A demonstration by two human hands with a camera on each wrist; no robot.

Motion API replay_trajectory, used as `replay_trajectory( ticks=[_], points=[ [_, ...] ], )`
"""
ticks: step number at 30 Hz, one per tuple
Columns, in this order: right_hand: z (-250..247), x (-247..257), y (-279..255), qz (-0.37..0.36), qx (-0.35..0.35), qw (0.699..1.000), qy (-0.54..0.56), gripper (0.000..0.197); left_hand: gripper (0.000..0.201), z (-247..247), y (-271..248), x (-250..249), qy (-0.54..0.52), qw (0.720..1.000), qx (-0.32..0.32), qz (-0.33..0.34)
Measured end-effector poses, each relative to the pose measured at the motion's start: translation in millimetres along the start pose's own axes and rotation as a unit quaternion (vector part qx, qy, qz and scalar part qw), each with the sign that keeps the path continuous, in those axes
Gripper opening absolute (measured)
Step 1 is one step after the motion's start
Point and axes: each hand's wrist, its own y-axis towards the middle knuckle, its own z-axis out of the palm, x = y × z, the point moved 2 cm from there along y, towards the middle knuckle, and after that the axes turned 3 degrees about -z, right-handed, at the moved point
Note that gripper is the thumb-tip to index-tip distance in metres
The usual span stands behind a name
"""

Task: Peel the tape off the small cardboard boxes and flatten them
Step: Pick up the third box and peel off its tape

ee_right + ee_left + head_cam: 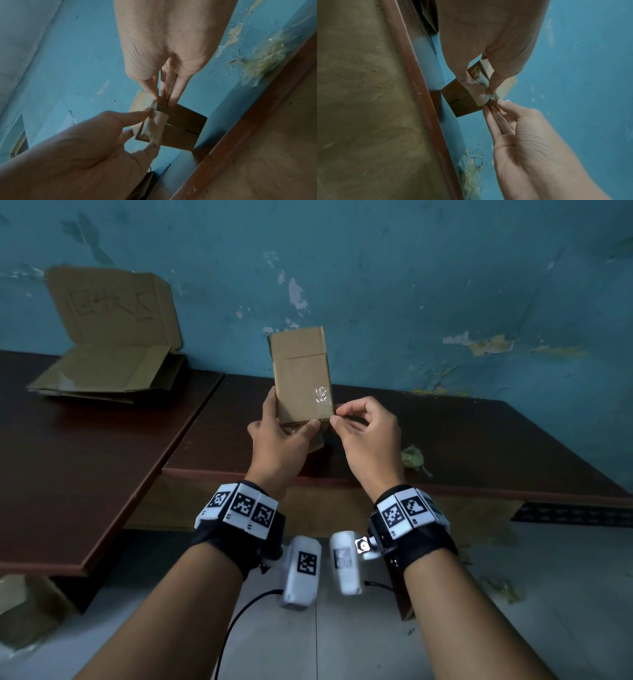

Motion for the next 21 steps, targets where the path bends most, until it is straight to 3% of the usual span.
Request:
replay_trajectory(
  ticks=[4,9,15,21],
  points=[
    [3,1,-3,0.01,0.018,1.0,-0.013,0.016,0.098,-2,1,2,-0.027,0.999,-0.001,-0.023],
    [8,2,-6,0.008,0.036,0.999,-0.032,0.039,0.096,-1,-1,-1,-0.042,0.999,0.022,-0.019],
    [13,-4,-8,-0.015,0.032,0.997,-0.074,0.045,0.115,-3,-6,-11,-0.023,0.998,0.05,-0.003],
    [15,-6,-4,-0.027,0.021,0.994,-0.103,0.043,0.116,-2,-12,-16,-0.013,0.998,0.059,0.009]
  ],
)
